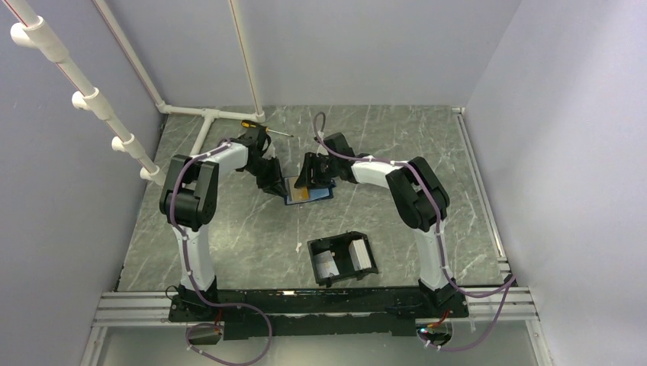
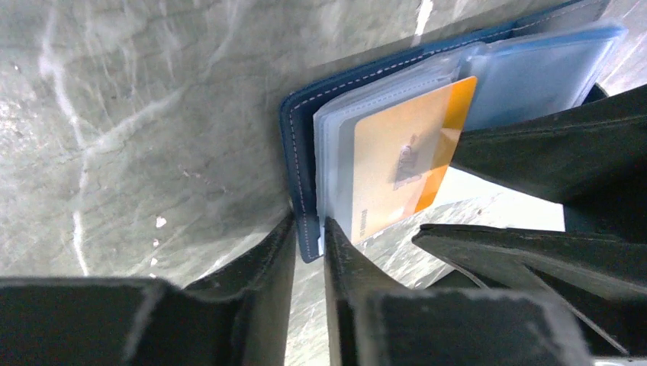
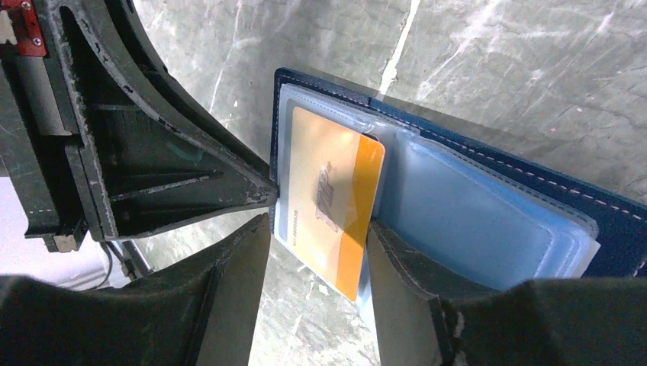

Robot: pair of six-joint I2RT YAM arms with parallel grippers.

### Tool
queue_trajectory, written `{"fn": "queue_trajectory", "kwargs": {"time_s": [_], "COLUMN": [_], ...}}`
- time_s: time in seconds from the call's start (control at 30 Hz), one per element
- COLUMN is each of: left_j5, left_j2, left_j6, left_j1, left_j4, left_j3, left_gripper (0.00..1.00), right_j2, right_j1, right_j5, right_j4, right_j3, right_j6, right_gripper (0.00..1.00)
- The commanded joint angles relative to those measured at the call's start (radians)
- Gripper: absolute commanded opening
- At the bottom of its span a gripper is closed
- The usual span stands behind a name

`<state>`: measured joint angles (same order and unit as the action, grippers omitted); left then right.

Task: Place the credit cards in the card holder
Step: Insert the credit card into the card holder.

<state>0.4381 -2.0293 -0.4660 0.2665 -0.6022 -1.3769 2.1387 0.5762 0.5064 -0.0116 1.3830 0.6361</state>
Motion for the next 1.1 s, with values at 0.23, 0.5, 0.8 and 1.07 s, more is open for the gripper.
{"fn": "queue_trajectory", "kwargs": {"time_s": [0.23,0.5,0.8,1.07], "left_j5": [-0.052,-0.016,-0.003,-0.03], "left_j2": [-0.075,-0.076,-0.02,-0.035], "left_j6": [-0.004,-0.004,0.004,-0.003], "left_j1": [-0.001,0.018,0.022,0.015], "left_j4": [-0.035,-0.017,-0.003,-0.027], "left_j3": [-0.031,-0.037,-0.009,-0.016], "left_gripper": [0.09,0.0,0.0,0.0], "right_j2": [-0.024,0.006,-0.066,-0.1], "right_j1": [0.013,0.096,0.156,0.127], "right_j5": [0.001,-0.055,-0.358,-0.369], "right_j4": [-0.029,0.073,-0.19,-0.27], "right_j3": [0.004,0.02,0.082,0.083], "right_j6": [-0.031,0.141,0.043,-0.145], "right_gripper": [0.52,0.55,0.62,0.66]}}
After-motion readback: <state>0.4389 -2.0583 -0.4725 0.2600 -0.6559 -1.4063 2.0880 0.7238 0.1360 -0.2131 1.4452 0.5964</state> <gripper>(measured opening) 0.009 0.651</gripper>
